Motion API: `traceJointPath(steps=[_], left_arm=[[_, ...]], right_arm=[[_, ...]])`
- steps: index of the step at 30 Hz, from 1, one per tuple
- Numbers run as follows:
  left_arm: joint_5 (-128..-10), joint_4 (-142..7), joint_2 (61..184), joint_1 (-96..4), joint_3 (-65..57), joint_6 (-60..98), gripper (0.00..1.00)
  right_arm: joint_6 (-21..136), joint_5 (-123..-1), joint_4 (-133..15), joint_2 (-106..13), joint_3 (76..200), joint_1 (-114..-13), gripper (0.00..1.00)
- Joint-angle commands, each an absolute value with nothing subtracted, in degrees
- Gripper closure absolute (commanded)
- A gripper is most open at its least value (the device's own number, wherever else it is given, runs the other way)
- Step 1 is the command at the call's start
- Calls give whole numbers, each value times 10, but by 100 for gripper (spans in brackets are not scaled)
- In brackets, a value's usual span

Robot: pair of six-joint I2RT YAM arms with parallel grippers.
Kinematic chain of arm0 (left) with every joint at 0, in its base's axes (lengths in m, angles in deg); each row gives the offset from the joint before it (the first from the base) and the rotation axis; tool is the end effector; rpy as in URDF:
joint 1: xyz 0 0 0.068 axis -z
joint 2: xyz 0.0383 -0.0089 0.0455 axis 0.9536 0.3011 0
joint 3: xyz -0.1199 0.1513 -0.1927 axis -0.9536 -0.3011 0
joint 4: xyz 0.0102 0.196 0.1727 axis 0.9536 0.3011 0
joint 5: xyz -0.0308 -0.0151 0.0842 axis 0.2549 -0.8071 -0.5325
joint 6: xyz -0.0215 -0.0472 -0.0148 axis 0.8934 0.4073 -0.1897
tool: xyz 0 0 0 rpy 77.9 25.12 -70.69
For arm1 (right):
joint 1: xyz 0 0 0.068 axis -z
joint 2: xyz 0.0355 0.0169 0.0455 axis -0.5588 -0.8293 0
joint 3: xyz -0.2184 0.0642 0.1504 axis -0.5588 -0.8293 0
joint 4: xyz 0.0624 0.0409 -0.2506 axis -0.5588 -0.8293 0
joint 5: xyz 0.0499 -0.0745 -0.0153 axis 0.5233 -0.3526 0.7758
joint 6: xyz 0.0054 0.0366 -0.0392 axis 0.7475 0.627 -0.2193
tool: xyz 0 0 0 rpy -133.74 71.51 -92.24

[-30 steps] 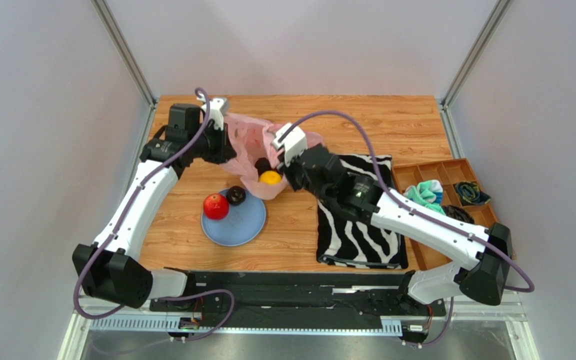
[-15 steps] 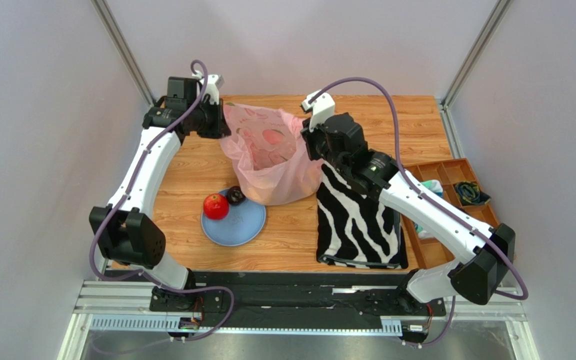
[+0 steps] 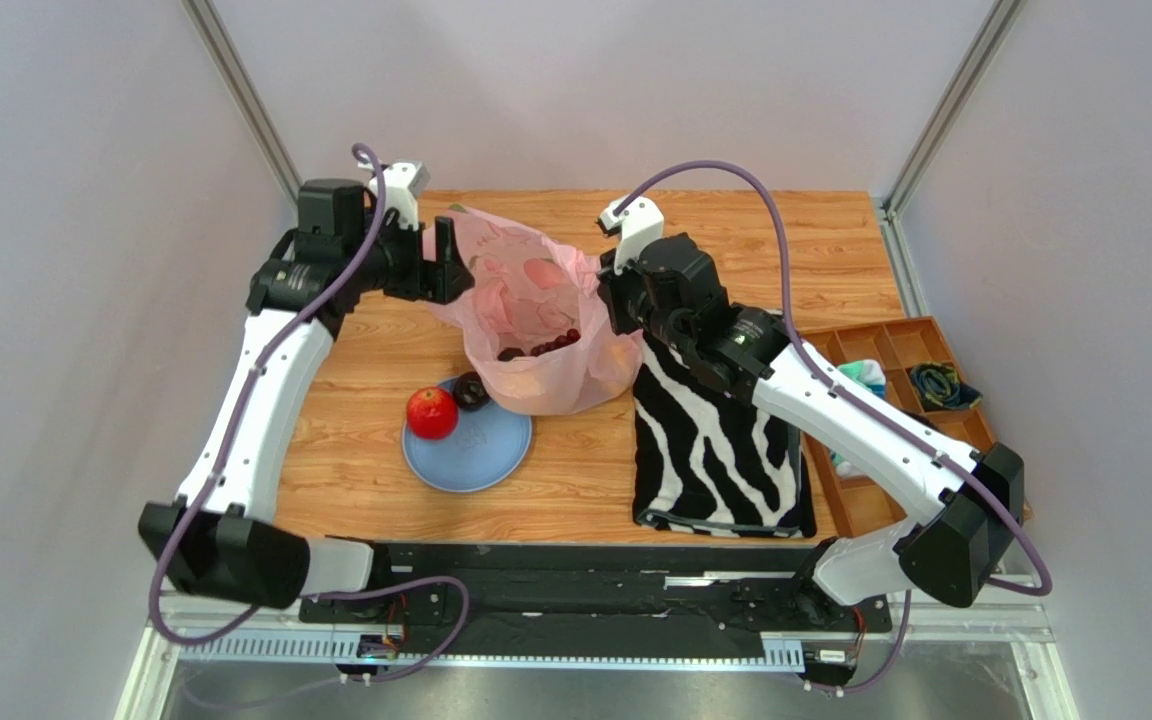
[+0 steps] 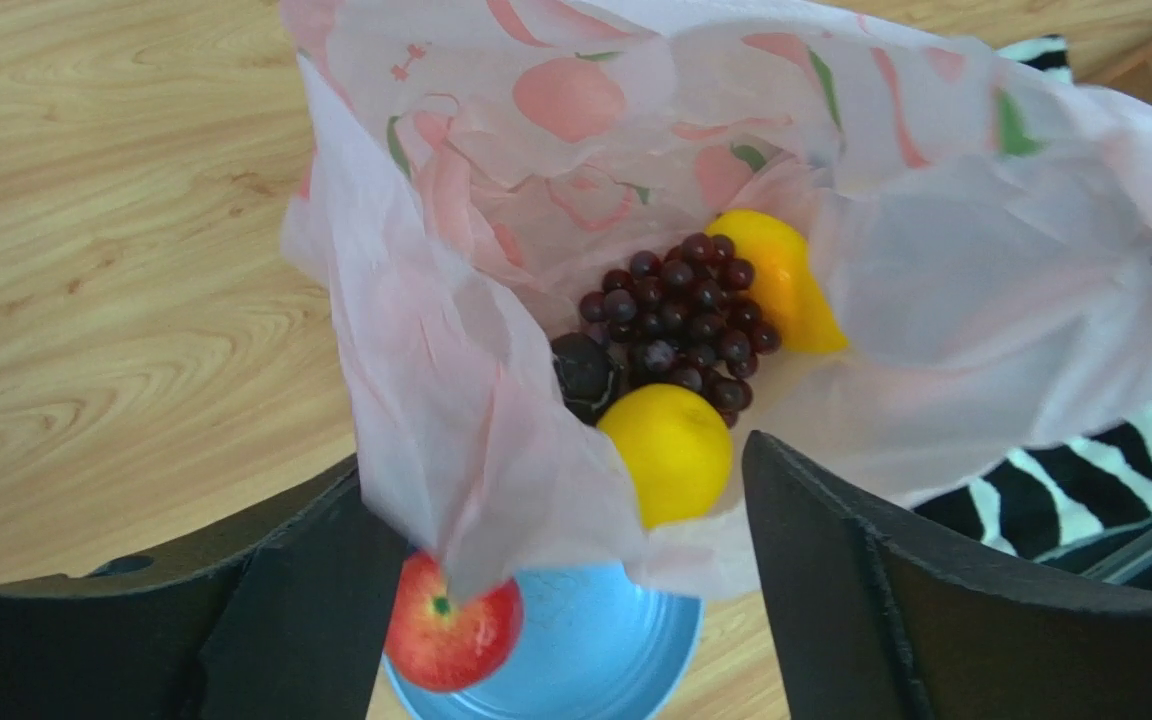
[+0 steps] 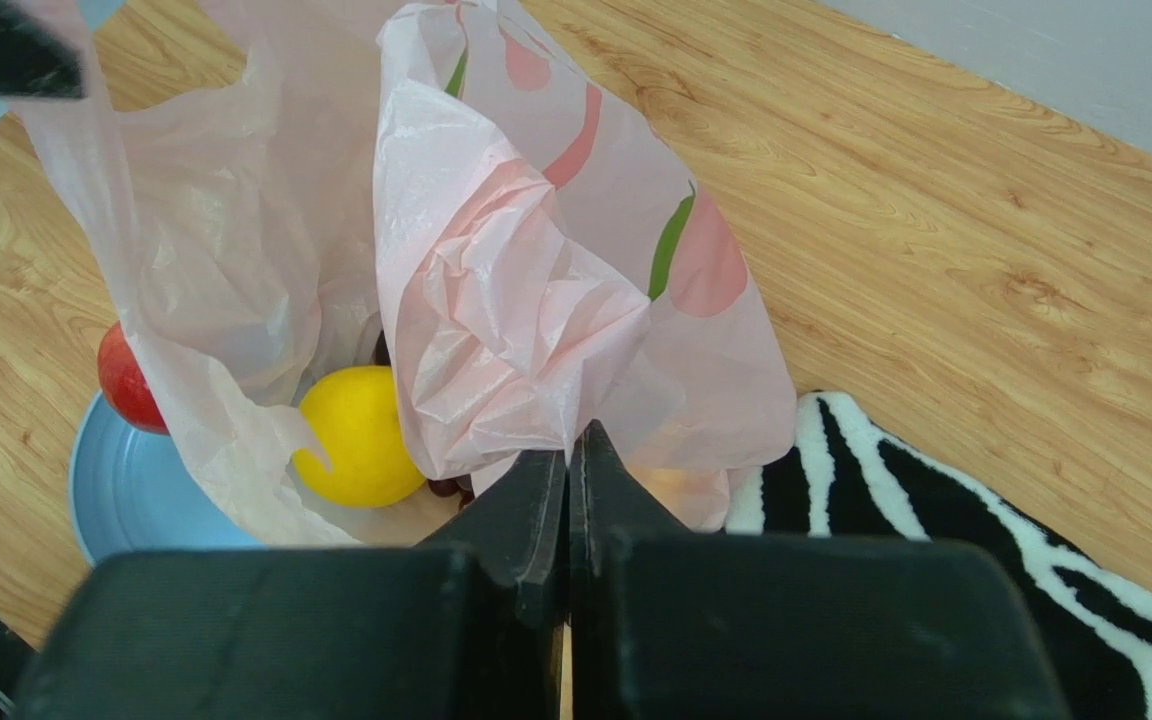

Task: Place the fruits into the plastic bag

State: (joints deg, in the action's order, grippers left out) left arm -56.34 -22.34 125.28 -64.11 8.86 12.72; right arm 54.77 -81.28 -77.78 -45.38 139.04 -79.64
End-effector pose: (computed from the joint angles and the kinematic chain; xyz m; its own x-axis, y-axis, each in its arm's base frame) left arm 0.2850 -0.0547 0.3964 -0.6224 0.0011 -0.7827 0.3602 0.8882 -0.2853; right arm 0.2308 0.2260 0.3755 -0.3136 -0.2267 -0.9221 -0.5515 0.8340 -0.0175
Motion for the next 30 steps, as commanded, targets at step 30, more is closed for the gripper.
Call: traceJointPath(steps=[30], left_arm=[[-755, -308, 1051, -645, -297, 332, 3]], right_arm=[[602, -726, -740, -445, 1394, -763, 100]])
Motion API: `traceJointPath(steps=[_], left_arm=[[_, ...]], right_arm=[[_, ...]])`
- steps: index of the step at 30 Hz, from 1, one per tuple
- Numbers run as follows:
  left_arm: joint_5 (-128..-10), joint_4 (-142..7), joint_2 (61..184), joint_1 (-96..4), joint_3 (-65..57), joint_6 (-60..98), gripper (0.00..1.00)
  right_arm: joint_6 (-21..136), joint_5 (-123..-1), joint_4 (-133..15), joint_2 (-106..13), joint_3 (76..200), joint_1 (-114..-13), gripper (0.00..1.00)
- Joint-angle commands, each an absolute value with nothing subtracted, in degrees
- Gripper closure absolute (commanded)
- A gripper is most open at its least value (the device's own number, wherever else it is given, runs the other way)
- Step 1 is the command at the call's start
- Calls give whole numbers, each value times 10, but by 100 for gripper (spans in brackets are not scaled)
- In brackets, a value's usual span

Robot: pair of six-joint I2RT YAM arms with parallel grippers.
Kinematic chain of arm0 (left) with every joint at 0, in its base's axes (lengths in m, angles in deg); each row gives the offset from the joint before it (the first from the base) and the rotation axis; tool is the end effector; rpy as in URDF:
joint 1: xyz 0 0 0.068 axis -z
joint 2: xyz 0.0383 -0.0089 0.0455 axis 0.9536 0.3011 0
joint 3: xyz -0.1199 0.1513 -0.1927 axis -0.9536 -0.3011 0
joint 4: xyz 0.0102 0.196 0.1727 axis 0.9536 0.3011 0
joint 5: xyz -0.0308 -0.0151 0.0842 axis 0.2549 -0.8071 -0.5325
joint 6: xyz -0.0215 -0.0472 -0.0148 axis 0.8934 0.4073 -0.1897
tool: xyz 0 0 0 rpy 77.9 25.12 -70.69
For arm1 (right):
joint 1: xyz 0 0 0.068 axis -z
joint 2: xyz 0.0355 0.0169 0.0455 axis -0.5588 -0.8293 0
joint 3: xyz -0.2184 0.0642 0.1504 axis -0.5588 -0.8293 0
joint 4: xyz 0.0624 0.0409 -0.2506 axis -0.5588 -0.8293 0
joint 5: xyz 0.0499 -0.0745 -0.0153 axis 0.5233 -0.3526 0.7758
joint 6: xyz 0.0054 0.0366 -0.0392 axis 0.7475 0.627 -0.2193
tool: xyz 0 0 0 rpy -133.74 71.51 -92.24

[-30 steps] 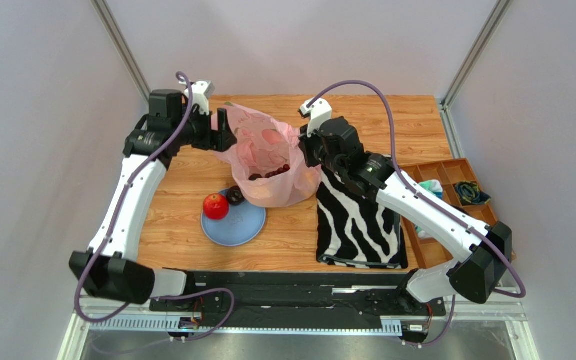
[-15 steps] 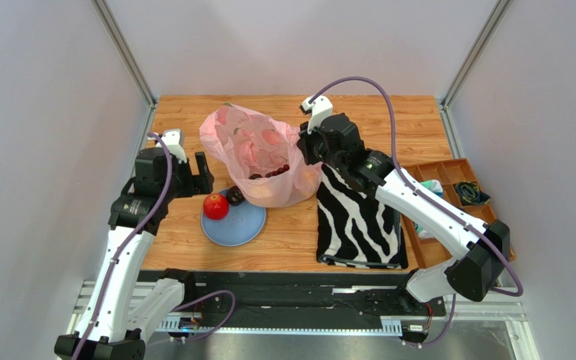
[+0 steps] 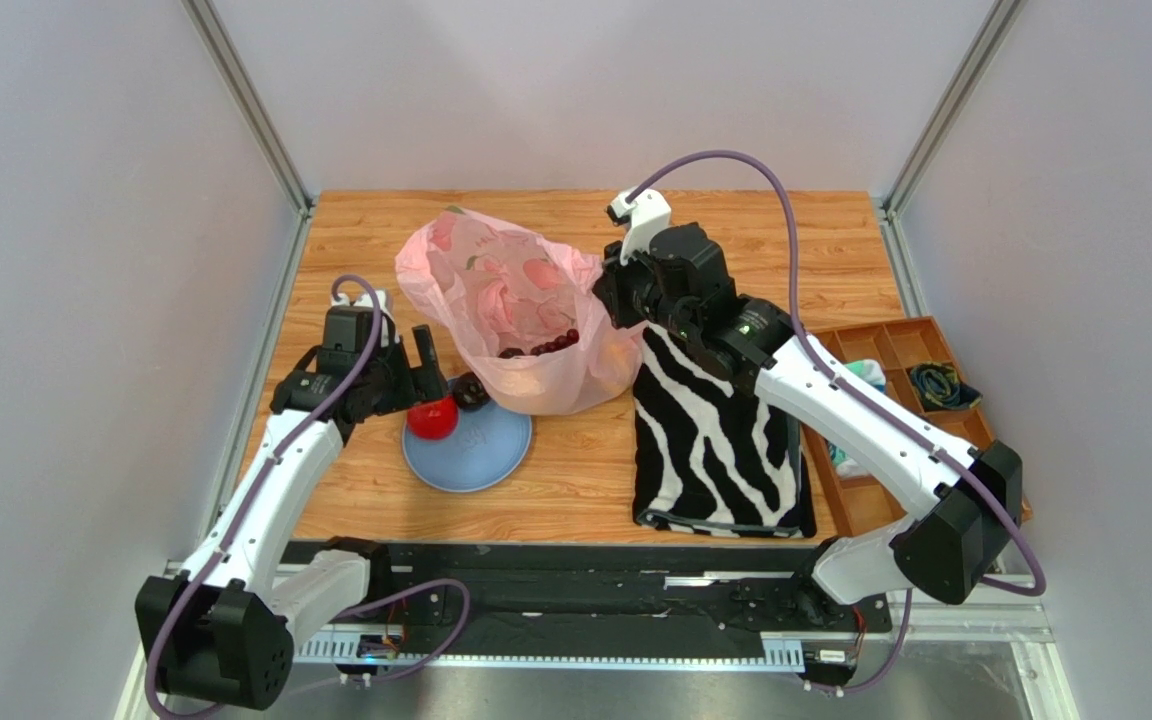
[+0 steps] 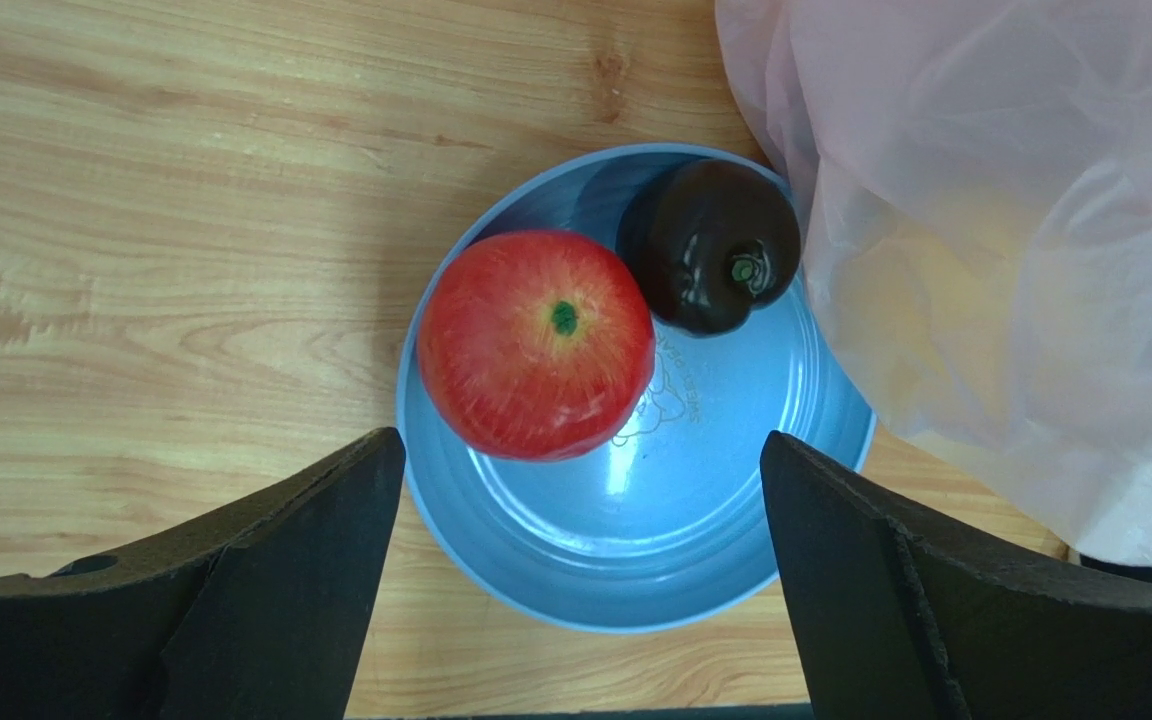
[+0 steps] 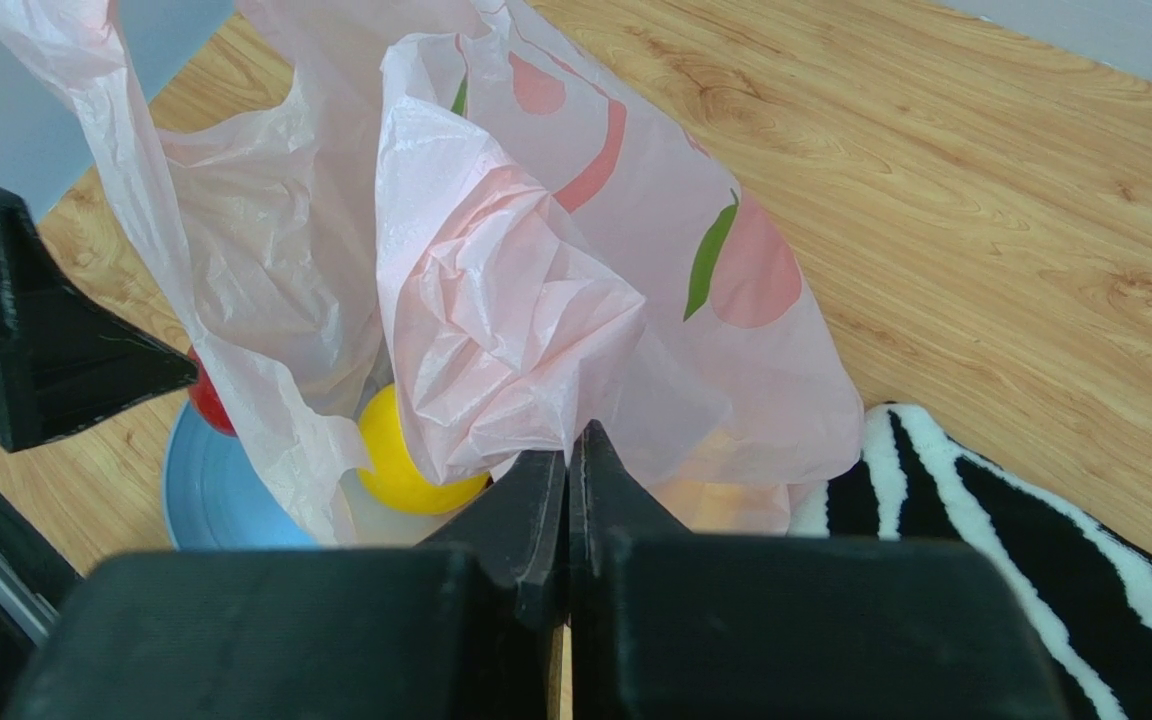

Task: Place the fruits into the plastic bag

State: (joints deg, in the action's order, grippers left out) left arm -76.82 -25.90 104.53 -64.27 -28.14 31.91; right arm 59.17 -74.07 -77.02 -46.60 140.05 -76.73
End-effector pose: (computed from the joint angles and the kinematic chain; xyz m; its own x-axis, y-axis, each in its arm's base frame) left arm 0.2002 -0.0291 0.2719 -0.7388 -0.3153 -0.5955 -0.1797 0.9440 -0.2769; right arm 0.2439 0.2218 0.3762 -0.3701 -0.1472 -0.9173 -0.5777 0.8097 0.1031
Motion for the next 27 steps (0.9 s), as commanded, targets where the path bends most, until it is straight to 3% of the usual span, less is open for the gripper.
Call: traceJointPath(steps=[1, 18, 27], left_arm=[[-761, -310, 1059, -645, -301, 332, 2], [-791, -366, 1126, -645, -349, 365, 2], [-776, -389, 1147, -645, -374, 369, 10]], right_arm=[[605, -723, -739, -445, 1394, -762, 100], [622, -705, -732, -445, 1381, -742, 100], [625, -684, -731, -447, 1380, -737, 100]])
